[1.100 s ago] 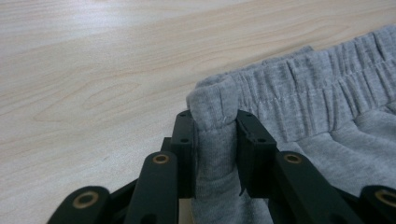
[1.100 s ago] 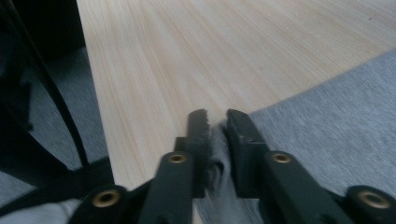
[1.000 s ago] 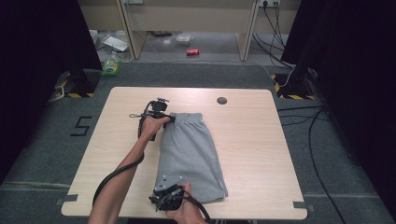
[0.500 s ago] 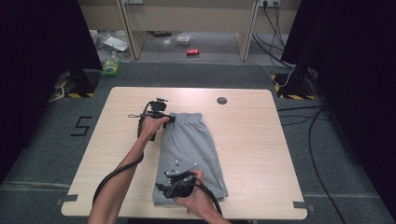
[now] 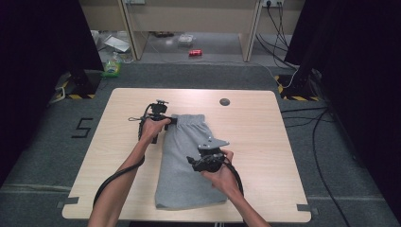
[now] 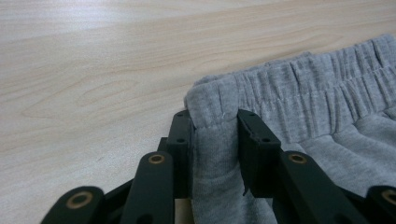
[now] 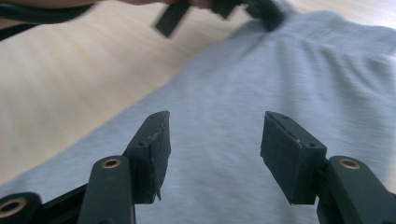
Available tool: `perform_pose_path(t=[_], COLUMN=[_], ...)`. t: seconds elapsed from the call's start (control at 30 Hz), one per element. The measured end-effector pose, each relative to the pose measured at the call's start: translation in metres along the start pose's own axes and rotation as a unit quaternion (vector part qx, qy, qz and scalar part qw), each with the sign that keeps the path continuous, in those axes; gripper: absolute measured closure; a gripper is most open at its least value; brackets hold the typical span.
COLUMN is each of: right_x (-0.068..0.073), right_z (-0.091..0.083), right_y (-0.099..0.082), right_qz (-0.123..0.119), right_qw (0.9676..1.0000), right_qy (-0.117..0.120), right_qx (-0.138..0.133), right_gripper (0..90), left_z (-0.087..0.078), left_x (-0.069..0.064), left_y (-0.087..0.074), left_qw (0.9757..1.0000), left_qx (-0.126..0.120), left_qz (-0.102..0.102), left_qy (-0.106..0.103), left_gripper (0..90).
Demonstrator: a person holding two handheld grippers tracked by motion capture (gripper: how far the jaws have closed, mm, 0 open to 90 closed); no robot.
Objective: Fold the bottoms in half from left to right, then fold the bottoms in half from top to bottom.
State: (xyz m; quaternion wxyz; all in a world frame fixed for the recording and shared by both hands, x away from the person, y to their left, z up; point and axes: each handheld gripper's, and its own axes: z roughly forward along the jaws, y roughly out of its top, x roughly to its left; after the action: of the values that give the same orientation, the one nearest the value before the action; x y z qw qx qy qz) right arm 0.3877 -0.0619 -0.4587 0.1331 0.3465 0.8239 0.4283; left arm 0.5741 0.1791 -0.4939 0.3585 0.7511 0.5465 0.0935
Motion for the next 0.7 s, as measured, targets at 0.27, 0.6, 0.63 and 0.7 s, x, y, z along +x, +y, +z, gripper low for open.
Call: perform_pose_path(t=[0.27,0.6,0.63,0.7], right_x=[-0.038,-0.086,-0.091,-0.099], right_z=[0.006,0.021,0.023,0.026], right_y=[0.000,0.019,0.020,0.022], right_qz=[0.024,0.044,0.049,0.058], right_qw=[0.9994,0.9971,0.9967,0.9961], right_qy=[-0.026,-0.062,-0.065,-0.067], right_qx=[0.002,0.002,0.002,0.004], right_gripper=[42.5,42.6,42.7,42.9], left_z=[0.000,0.000,0.001,0.001], left_x=[0.001,0.002,0.002,0.001], left_y=[-0.002,-0.002,-0.003,-0.002], left_qw=[1.0000,1.0000,1.0000,1.0000], left_qx=[-0.004,-0.002,-0.004,-0.002], left_qz=[0.000,-0.003,-0.004,-0.002], left_qy=[-0.001,-0.003,-0.003,-0.001], left_gripper=[67.3,66.5,66.5,66.5])
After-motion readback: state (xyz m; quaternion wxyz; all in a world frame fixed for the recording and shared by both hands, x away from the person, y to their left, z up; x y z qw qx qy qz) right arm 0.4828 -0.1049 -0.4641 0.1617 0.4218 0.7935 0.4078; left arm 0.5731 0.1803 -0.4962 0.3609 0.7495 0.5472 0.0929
